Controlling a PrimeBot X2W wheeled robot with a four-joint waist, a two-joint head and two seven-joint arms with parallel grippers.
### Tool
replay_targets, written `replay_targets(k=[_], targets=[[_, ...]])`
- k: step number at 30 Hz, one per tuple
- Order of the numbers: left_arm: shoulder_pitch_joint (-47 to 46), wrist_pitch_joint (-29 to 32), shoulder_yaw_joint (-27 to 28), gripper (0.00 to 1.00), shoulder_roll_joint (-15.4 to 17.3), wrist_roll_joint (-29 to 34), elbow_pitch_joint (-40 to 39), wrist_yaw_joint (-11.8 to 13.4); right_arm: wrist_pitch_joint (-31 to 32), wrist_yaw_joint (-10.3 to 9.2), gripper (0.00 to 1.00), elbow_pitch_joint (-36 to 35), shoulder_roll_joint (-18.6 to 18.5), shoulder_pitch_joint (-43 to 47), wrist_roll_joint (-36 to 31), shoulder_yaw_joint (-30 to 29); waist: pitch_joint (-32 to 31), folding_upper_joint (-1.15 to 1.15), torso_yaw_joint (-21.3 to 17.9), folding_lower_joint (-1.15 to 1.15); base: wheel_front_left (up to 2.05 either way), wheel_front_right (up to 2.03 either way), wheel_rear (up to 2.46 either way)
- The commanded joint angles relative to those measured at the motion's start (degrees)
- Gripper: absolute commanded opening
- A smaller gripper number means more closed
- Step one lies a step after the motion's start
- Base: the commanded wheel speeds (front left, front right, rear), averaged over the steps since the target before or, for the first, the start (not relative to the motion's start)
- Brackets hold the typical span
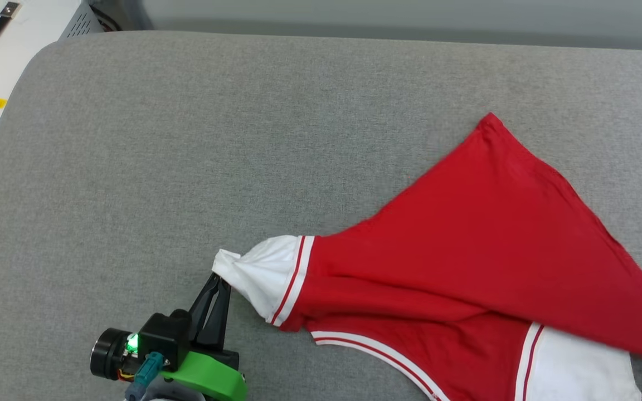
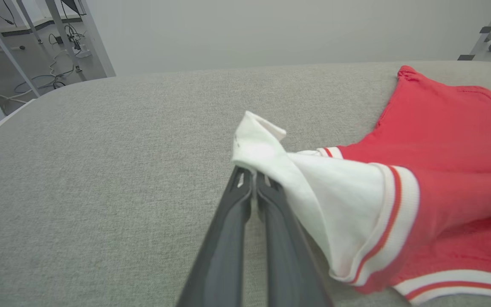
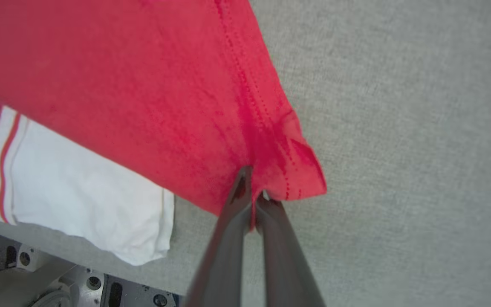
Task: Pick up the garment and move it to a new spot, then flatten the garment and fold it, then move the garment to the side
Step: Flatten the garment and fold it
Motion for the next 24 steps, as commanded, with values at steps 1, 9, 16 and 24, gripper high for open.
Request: replay_targets(k=[1,9,16,24], targets=[[0.84,-0.34,0.42,0.0,0.28,0.19,0.14,-0.29,0.61,-0.03,0.0,0.15,1.2,2.88,-0.23,-0.27,-0.7,0.0,-0.75,0.01,0.0,0.0,0.0],[0.43,-0.34,1.09,0.0,0.01,0.62,0.57,-0.62,-0.55,-0.03,0.52,-0.11,7.81,9.92,-2.0,-1.94,-0.27,0.0,-1.4,0.01,0.0,0.0,0.0],[-0.19,-0.34,1.21,0.0,-0.07,1.14,0.1,-0.96,-5.13,-0.03,1.0,-7.07,8.47,4.23,-4.74,-10.12,0.01,0.0,-1.43,0.01,0.0,0.0,0.0],[-2.53,-0.34,-0.08,0.0,-0.81,1.86,-0.98,-1.55,1.8,-0.03,1.0,-17.4,4.85,-13.07,-5.56,-9.48,4.29,0.0,1.4,0.01,0.0,0.0,0.0]])
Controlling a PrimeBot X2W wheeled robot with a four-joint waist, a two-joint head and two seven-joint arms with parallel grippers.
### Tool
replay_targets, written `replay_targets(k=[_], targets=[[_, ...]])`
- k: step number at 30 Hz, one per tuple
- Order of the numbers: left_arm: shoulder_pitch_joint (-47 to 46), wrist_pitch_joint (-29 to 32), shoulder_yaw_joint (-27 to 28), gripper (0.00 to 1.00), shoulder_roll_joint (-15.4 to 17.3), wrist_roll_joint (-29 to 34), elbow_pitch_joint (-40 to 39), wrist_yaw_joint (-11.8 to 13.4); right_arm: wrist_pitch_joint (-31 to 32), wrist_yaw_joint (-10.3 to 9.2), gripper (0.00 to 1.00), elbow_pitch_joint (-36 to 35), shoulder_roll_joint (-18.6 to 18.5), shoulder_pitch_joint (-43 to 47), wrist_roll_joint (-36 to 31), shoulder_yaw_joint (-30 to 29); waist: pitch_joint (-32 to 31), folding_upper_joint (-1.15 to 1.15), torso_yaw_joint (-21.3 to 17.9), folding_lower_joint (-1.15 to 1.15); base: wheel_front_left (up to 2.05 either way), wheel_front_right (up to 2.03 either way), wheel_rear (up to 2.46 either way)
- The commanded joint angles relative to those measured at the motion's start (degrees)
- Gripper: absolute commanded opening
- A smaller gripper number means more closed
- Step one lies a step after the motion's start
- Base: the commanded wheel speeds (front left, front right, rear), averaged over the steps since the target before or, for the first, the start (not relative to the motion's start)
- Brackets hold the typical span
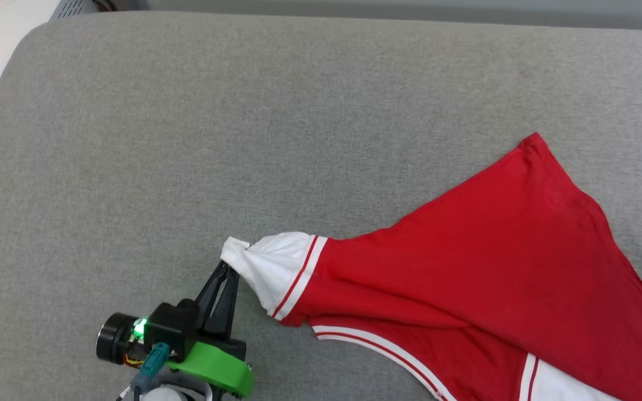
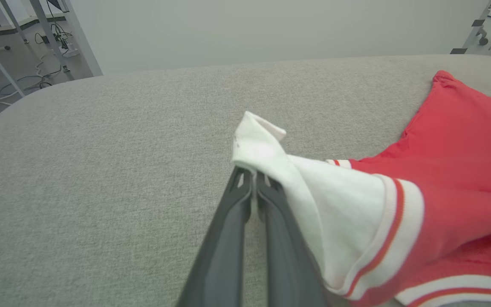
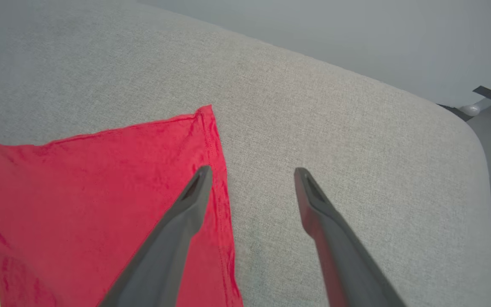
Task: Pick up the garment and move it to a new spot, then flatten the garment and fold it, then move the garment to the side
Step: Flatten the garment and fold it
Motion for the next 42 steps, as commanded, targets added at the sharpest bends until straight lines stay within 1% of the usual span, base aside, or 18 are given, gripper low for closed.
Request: replay_targets(k=[1,5,6,9,12,16,21,24,28,29,30,32,37,42], targets=[[-1.68,-0.34,-0.16,0.0,-0.33,0.56,-0.34,-0.32,2.22,-0.02,1.0,-0.22,-0.32,-3.74,-0.02,2.0,2.12,0.0,1.66,0.0,0.0,0.0,0.0],[-3.45,-0.34,-1.19,0.0,-0.77,0.8,-0.67,-0.58,9.53,-0.02,1.0,2.81,-1.49,-13.92,-0.21,9.03,4.44,0.0,3.35,0.0,0.0,0.0,0.0],[-3.89,-0.34,-1.46,0.0,-0.9,0.84,-0.79,-0.64,11.57,-0.02,1.0,3.86,-1.82,-16.75,-0.46,11.56,5.04,0.0,3.76,0.0,0.0,0.0,0.0],[-4.91,-0.34,-1.97,0.0,-1.28,0.91,-1.24,-0.75,15.3,-0.02,1.0,7.3,-2.33,-24.01,-2.15,18.28,6.38,0.0,4.7,0.0,0.0,0.0,0.0],[-5.94,-0.34,-2.63,0.0,-1.74,1.0,-1.82,-0.85,18.03,-0.02,1.0,12.2,-1.72,-30.23,-3.31,24.54,7.74,0.0,5.76,0.0,0.0,0.0,0.0],[-6.95,-0.34,-3.01,0.0,-2.23,1.1,-2.66,-0.92,18.94,-0.02,1.0,19.71,-0.13,-35.93,-4.28,30.31,9.47,0.0,6.58,0.0,0.0,0.0,0.0],[-8.07,-0.34,-3.75,0.0,-2.75,1.31,-3.0,-1.01,17.25,-0.02,1.0,29.27,0.98,-38.06,-5.33,35.74,11.03,0.0,7.6,0.0,0.0,0.0,0.0],[-8.39,-0.34,-4.13,0.0,-2.98,1.44,-2.9,-1.04,17.01,-0.02,1.0,32.52,0.92,-36.94,-3.98,39.51,11.3,0.0,7.85,0.0,0.0,0.0,0.0],[-8.38,-0.34,-4.01,0.0,-3.12,1.55,-2.78,-1.06,15.31,-0.02,1.0,33.57,0.27,-36.34,-1.76,43.05,11.23,0.0,7.48,0.0,0.0,0.0,0.0],[-8.29,-0.34,-3.85,0.0,-3.11,1.6,-2.72,-1.06,14.52,-0.02,0.33,33.66,0.0,-36.56,-1.34,43.75,11.06,0.0,7.25,0.0,0.0,0.0,0.0],[-8.18,-0.34,-3.72,0.0,-3.08,1.65,-2.66,-1.06,13.75,-0.02,0.0,33.61,-0.18,-36.82,-1.11,44.21,10.87,0.0,7.06,0.0,0.0,0.0,0.0],[-7.87,-0.34,-3.37,0.0,-3.02,1.74,-2.53,-1.02,11.8,-0.02,0.0,33.73,-0.47,-37.56,-0.58,44.75,10.27,0.0,6.49,0.0,0.0,0.0,0.0],[-7.06,-0.34,-3.05,0.0,-2.72,2.18,-2.2,-1.04,4.44,-0.02,0.0,33.78,-0.28,-38.95,0.99,44.15,7.4,0.0,5.24,0.0,0.0,0.0,0.0],[-5.85,-0.34,-2.26,0.0,-1.7,3.05,-3.1,-0.71,-3.06,-0.02,0.0,31.2,-1.14,-38.34,2.18,43.93,3.16,0.0,3.82,0.0,0.0,0.0,0.0]])
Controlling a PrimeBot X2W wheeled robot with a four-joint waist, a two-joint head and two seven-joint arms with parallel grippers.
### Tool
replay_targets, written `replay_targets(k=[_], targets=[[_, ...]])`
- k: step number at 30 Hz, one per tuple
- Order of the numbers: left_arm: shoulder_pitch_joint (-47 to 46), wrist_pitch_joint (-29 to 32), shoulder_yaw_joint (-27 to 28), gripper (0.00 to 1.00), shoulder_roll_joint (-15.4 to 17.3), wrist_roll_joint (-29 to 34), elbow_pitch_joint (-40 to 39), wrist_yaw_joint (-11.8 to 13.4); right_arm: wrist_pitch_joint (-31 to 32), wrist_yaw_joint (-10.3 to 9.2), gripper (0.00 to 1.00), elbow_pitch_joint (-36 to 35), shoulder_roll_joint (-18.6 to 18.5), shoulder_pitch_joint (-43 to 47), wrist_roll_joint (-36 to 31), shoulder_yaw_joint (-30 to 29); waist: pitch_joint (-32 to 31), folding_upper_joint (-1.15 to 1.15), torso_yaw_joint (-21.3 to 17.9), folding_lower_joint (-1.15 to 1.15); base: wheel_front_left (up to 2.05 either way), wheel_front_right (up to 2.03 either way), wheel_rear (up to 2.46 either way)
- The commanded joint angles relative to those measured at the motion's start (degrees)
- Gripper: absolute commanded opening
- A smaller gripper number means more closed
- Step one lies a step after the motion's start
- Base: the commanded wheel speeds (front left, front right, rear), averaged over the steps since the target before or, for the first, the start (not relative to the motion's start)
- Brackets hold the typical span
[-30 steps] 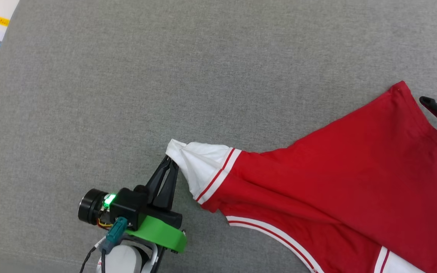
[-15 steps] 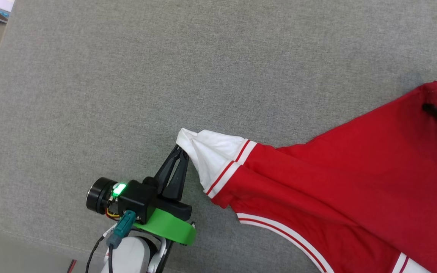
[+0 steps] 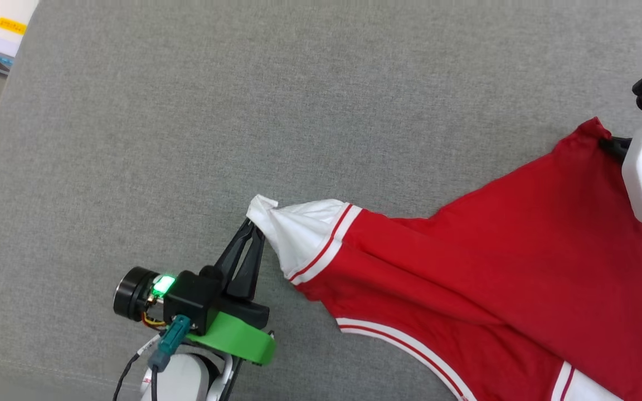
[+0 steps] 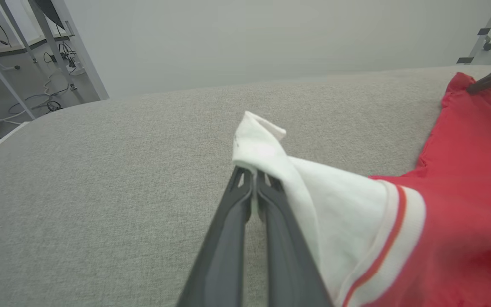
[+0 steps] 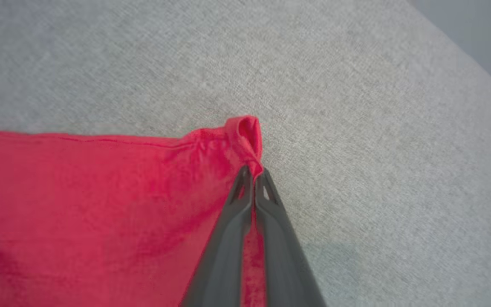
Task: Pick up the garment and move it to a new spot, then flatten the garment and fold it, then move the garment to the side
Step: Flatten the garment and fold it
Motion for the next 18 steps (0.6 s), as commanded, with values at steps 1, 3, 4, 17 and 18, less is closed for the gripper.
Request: replay_targets(k=[1,3,4,17,18], targets=[[0.68,-0.34,0.47,0.0,0.63,0.55,-0.89,0.18,-2.13,-0.03,0.0,-1.08,-0.65,0.87,0.7,-0.32,-3.56,0.0,-1.77,-0.01,0.0,0.0,0.0],[1.0,-0.34,0.92,0.0,0.97,0.61,-1.93,0.31,-4.37,-0.03,0.0,-2.57,-1.22,1.37,1.07,-0.78,-4.92,0.0,-2.39,-0.01,0.0,0.0,0.0],[1.06,-0.34,1.09,0.0,1.4,0.87,-2.64,0.32,-5.94,-0.03,0.0,-3.53,-1.66,1.63,0.97,-1.32,-5.63,0.0,-2.71,-0.01,0.0,0.0,0.0],[-23.18,2.42,0.76,0.0,10.92,-2.42,-8.64,-0.52,-16.44,-0.03,0.0,-12.12,2.0,-2.26,-4.89,-18.45,-6.04,0.0,-8.76,-0.01,0.0,0.0,0.0],[-25.52,3.29,0.2,0.0,11.7,-3.17,-8.72,-0.54,-16.44,-0.03,0.0,-12.23,2.56,-3.33,-5.53,-19.3,-5.25,0.0,-9.03,-0.01,0.0,0.0,0.0]])
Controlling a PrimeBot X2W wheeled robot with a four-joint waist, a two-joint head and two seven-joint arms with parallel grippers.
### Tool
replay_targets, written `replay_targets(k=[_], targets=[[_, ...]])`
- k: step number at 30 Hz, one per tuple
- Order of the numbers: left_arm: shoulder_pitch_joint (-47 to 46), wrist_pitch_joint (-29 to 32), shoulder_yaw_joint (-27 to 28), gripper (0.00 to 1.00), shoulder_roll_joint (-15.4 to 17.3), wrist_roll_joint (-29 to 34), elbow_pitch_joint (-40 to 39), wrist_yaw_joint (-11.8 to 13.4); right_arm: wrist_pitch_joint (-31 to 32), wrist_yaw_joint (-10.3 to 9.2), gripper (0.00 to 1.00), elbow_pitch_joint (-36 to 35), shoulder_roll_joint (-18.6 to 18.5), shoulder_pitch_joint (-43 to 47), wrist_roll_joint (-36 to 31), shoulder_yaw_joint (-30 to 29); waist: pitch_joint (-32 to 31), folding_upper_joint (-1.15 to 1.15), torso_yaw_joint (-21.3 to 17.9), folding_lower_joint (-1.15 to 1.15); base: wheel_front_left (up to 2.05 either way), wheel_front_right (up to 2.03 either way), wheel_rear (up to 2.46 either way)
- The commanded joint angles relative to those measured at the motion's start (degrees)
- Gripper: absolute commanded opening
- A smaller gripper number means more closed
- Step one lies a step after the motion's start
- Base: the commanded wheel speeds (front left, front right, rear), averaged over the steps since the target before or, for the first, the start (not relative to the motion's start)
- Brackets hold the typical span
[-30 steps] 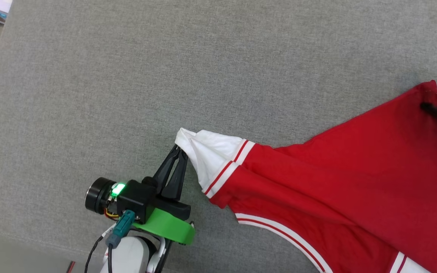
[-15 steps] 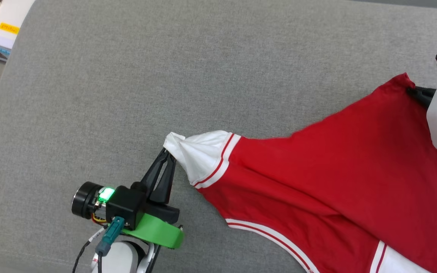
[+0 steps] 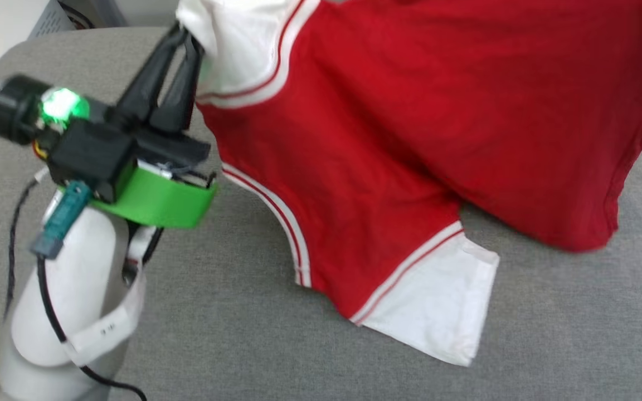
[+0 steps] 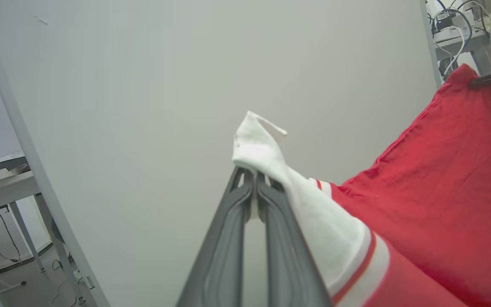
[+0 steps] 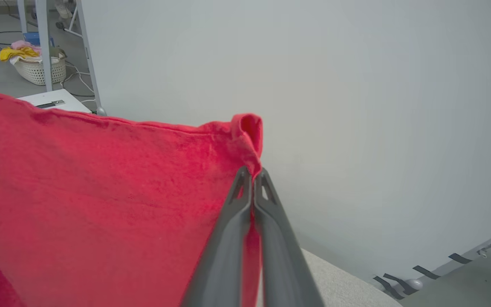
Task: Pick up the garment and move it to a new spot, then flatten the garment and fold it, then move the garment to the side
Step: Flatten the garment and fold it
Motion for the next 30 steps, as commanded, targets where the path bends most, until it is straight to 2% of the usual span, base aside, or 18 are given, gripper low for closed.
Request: replay_targets(k=[1,8,12,18,24,25,30], targets=[[-3.95,0.99,-0.74,0.0,1.29,-1.51,-0.14,-0.14,0.08,-0.03,0.0,-0.26,1.1,-2.17,-1.18,-0.86,3.04,0.0,-1.38,0.0,0.0,0.0,0.0],[-27.36,5.82,-6.72,0.0,9.17,-9.08,4.49,-0.16,1.29,-0.03,0.0,2.5,5.05,-16.18,-6.83,-5.37,11.42,0.0,-2.57,0.0,0.0,0.0,0.0],[-40.14,6.3,-10.2,0.0,11.01,-12.22,10.41,-0.17,0.44,-0.03,0.0,7.24,7.75,-25.8,-10.35,-6.47,14.73,0.0,-2.91,0.0,0.0,0.0,0.0],[-57.9,5.2,-13.14,0.0,11.86,-16.09,21.87,-0.17,-2.17,-0.03,0.0,15.91,11.17,-39.2,-15.88,-5.57,18.34,0.0,-3.96,0.0,0.0,0.0,0.0],[-71.69,2.32,-17.43,0.0,12.44,-18.64,31.64,-0.17,-5.73,-0.03,0.0,24.37,14.11,-50.26,-19.16,-4.49,20.46,0.0,-4.72,0.0,0.0,0.0,0.0],[-76.17,0.84,-19.26,0.0,12.24,-19.89,35.62,-0.17,-7.32,-0.03,0.0,27.72,14.84,-54.17,-20.07,-3.59,20.91,0.0,-4.68,0.0,0.0,0.0,0.0],[-80.87,-1.12,-22.39,0.0,11.88,-22.17,41.02,-0.17,-9.84,-0.03,0.0,33.54,15.98,-59.18,-20.6,-2.28,21.85,0.0,-4.35,0.0,0.0,0.0,0.0]])
